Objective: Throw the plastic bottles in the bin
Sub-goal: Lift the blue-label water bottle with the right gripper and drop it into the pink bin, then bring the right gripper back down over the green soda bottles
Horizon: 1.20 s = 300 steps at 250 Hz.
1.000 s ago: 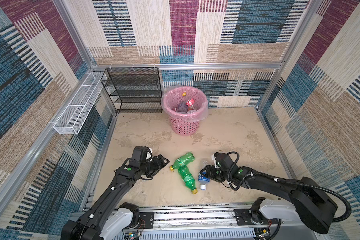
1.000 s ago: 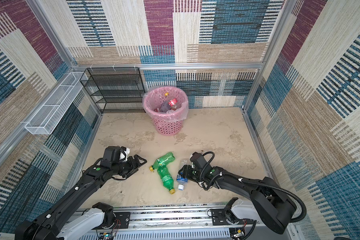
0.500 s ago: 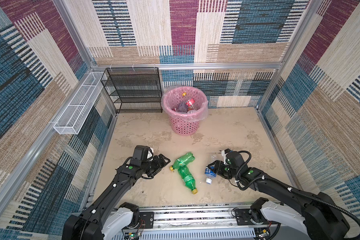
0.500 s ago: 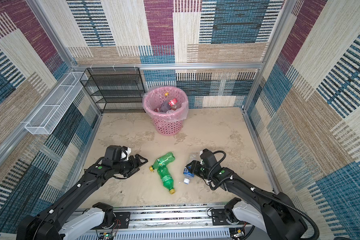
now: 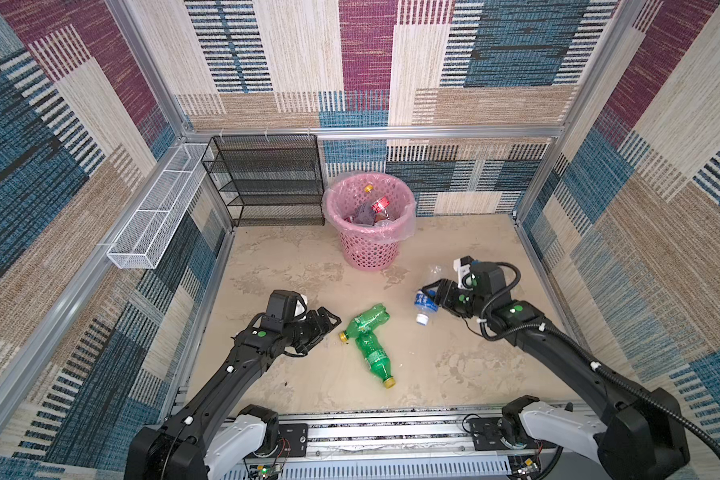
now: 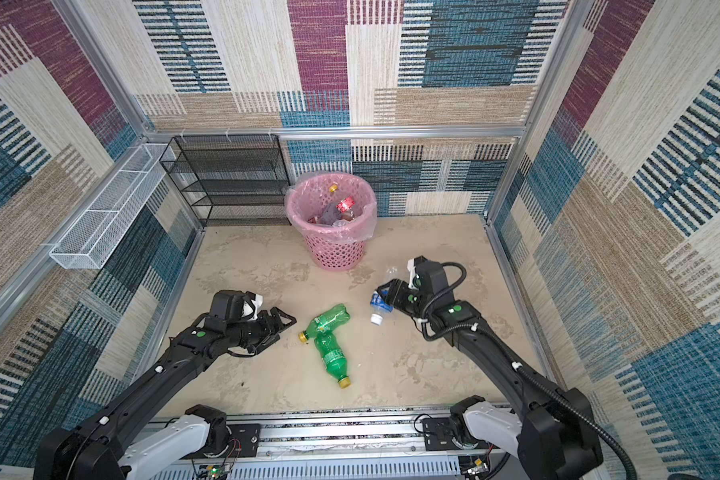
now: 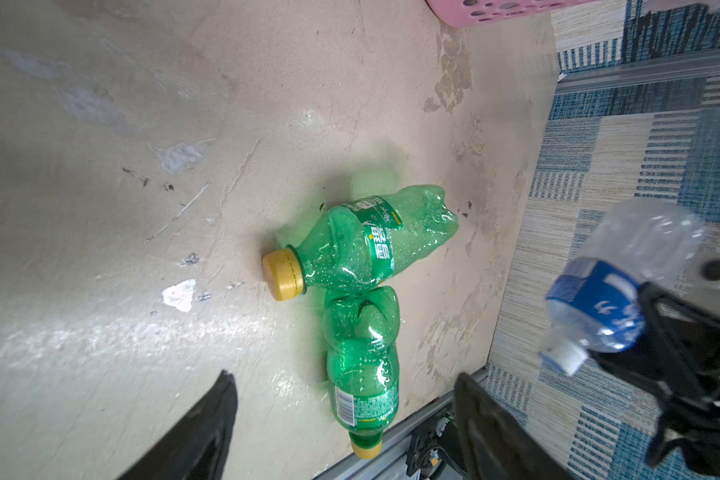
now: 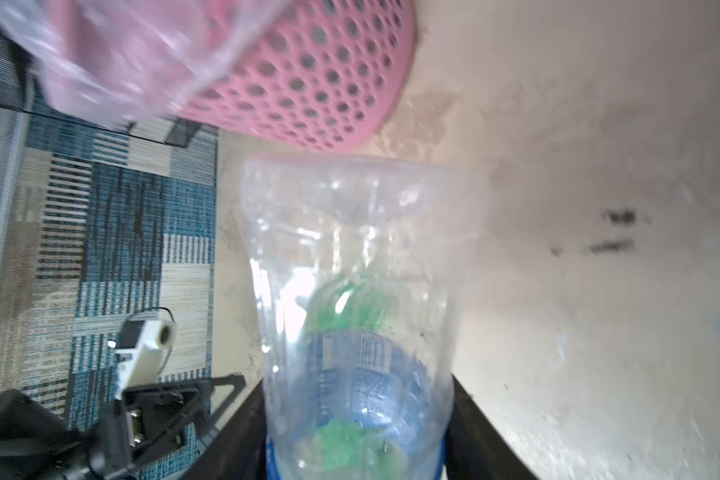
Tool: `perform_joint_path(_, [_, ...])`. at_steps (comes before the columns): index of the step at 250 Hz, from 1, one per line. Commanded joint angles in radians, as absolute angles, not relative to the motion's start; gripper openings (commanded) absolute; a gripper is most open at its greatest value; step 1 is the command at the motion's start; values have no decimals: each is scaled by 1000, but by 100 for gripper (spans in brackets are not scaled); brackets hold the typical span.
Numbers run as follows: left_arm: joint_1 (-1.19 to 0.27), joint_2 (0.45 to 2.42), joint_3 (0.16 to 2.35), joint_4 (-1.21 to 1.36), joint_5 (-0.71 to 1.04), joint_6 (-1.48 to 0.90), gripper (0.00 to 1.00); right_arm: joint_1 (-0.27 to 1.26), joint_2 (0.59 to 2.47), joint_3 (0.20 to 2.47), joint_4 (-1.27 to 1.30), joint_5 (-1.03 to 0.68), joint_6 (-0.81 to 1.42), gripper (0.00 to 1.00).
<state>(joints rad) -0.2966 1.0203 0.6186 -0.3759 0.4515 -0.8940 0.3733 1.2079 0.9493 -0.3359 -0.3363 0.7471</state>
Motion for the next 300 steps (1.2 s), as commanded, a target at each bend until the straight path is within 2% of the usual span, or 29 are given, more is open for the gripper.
perform_joint_path(1, [-296, 1022, 649, -334, 474, -909, 83, 372, 1374, 1368, -330, -394, 652, 61])
perform_joint_path(14, [-296, 1034, 672, -346, 479, -902, 83, 371, 1493, 1657, -367, -390, 633, 65])
perform_joint_path(42, [-296, 1052, 740, -390, 487, -876, 82, 369, 1766, 2235, -534, -345, 591, 84])
perform_joint_path(55, [-296, 1051, 764, -409, 483, -868, 82, 368, 1859, 2405, -647, -359, 583, 89])
perform_joint_path(67, [-296, 1044, 778, -424, 475, -861, 82, 372, 1882, 2441, -717, -362, 569, 91])
perform_joint_path(79, [-296, 1034, 784, -436, 461, -854, 83, 382, 1817, 2323, -702, -331, 554, 92])
perform_joint_path(95, [-296, 1020, 779, -440, 441, -850, 83, 382, 1594, 1934, -458, -308, 589, 92])
perform_joint_path(104, [-295, 1015, 774, -442, 434, -851, 83, 375, 1499, 1795, -377, -285, 601, 93])
perform_joint_path(129, [-296, 1016, 757, -432, 435, -855, 83, 360, 1404, 1650, -454, -257, 575, 92])
perform_joint_path(193, [-296, 1008, 697, -408, 451, -874, 83, 359, 1190, 1094, -378, -282, 638, 88])
perform_joint_path(245, [-296, 985, 671, -431, 439, -874, 83, 368, 1134, 798, -283, -365, 690, 83])
perform_joint_path(300, [-297, 975, 653, -435, 434, -884, 82, 449, 1136, 695, -282, -345, 668, 82])
